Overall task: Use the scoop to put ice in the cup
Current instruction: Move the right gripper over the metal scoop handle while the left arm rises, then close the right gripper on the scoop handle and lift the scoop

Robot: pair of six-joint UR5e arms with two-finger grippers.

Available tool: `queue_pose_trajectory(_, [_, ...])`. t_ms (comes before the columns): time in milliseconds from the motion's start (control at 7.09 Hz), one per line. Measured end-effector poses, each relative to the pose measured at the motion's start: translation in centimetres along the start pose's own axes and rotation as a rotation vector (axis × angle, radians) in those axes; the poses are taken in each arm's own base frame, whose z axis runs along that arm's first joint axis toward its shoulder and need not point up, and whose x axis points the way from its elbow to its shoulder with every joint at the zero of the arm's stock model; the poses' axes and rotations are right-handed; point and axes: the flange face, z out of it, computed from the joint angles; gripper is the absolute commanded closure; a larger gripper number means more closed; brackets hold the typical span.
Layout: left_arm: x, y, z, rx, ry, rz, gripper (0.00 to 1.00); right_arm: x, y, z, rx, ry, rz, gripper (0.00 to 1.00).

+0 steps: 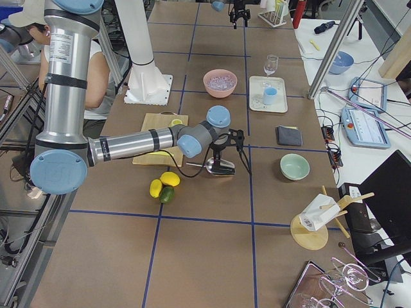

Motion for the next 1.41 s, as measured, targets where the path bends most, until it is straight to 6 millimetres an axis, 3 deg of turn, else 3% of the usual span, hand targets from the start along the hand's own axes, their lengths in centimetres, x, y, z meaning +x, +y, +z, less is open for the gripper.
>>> queue_pose_trajectory(282, [0.7, -0.5, 1.2, -0.002, -0.017, 0.02, 0.0, -2.5, 3.0, 2.7, -0.034, 0.038, 0.02, 0.0])
queue_pose_trajectory(846, [1.0, -0.8, 2.0, -0.001, -0.036, 0.034, 0.0, 0.0, 4.1, 5.9, -0.062, 0.116, 0.052, 0.0])
queue_pose_trajectory(1270, [1.1, -0.8, 2.0, -0.001, -0.037, 0.035, 0.0, 0.1, 4.5, 7.7, -0.09, 0.136, 0.045, 0.08])
queue_pose_trajectory(1411, [1.1, -0.7, 1.9, -0.001, -0.036, 0.035, 0.0, 0.0, 4.6, 8.1, -0.093, 0.141, 0.04, 0.3])
